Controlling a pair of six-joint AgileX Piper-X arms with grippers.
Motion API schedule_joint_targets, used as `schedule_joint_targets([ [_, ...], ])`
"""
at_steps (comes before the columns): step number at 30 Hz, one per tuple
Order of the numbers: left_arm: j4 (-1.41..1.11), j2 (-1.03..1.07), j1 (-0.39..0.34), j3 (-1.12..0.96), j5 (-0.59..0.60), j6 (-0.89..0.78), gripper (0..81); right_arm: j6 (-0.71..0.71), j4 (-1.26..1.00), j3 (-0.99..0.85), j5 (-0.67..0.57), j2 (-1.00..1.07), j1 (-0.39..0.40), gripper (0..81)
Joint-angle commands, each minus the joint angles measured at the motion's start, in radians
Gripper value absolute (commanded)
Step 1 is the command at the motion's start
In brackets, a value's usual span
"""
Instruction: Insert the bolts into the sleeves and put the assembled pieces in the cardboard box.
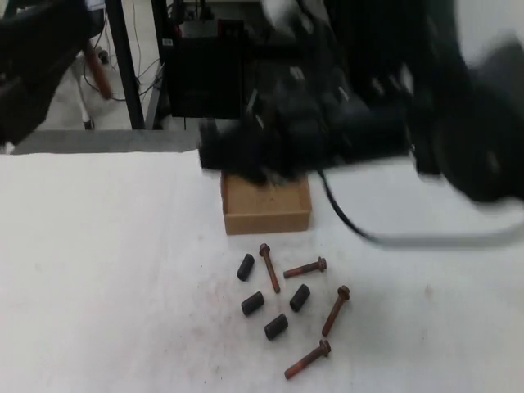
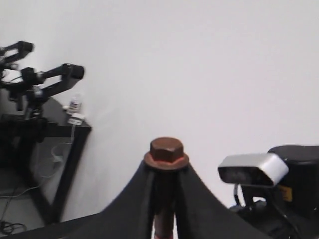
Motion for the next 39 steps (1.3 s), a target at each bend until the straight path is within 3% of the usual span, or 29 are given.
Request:
schedule_joint_targets([
  [1,-0.179,0.077,0.0,-0.01,0.123,-0.091,0.2,0.035,-0.106,0.042,-0.078,-0.022,-0.003,0.8],
  [6,-0.409,0.237,0.001,-0.01,0.324,-0.249,0.2,0.288,-0.735,0.299,-0.135,-0.029,0.001,0.8],
  [10,-0.453,0.35,-0.018,-0.01,0.421,-0.283,0.2,0.316,-1.017,0.423,-0.135,-0.029,0.001,0.8],
  [14,-0.453,0.409,-0.094,-0.01,0.455,-0.279,0.2,0.316,-0.977,0.46,-0.135,-0.029,0.001,0.8],
  [18,-0.453,0.424,-0.202,-0.01,0.424,-0.234,0.2,0.263,-0.868,0.459,-0.135,-0.029,0.001,0.8],
  [21,-0.451,0.424,-0.243,-0.01,0.401,-0.221,0.2,0.265,-0.834,0.459,-0.126,-0.029,-0.002,0.8],
  [39,-0.391,0.424,-0.254,0.061,0.434,-0.169,0.2,0.317,-0.798,0.42,-0.128,-0.029,-0.003,0.8],
])
